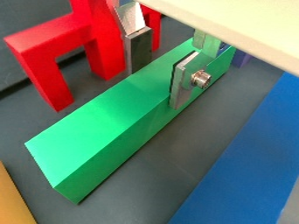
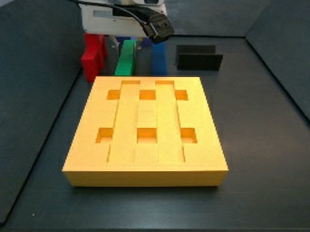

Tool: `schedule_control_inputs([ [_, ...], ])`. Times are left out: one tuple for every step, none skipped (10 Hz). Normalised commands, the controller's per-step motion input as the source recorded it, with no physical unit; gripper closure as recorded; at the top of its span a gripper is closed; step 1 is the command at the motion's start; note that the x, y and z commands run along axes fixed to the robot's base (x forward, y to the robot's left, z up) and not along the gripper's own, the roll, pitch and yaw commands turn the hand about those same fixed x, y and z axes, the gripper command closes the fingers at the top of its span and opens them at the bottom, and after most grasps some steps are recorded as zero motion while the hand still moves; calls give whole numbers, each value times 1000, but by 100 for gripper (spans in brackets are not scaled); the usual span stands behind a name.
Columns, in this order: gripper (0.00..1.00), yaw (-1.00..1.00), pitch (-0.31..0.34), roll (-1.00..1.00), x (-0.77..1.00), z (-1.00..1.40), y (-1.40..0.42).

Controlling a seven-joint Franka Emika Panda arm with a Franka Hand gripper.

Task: Pick up the green object. Move up. Move to above the board. Insert the green object.
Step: Pick up the green object.

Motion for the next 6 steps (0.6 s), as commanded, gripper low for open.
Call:
schedule_control_inputs([
  [100, 0, 0, 0, 0, 0, 0],
  [100, 0, 0, 0, 0, 0, 0],
  [100, 0, 0, 0, 0, 0, 0],
  [100, 0, 0, 0, 0, 0, 0],
  [100, 0, 0, 0, 0, 0, 0],
  [100, 0, 0, 0, 0, 0, 0],
])
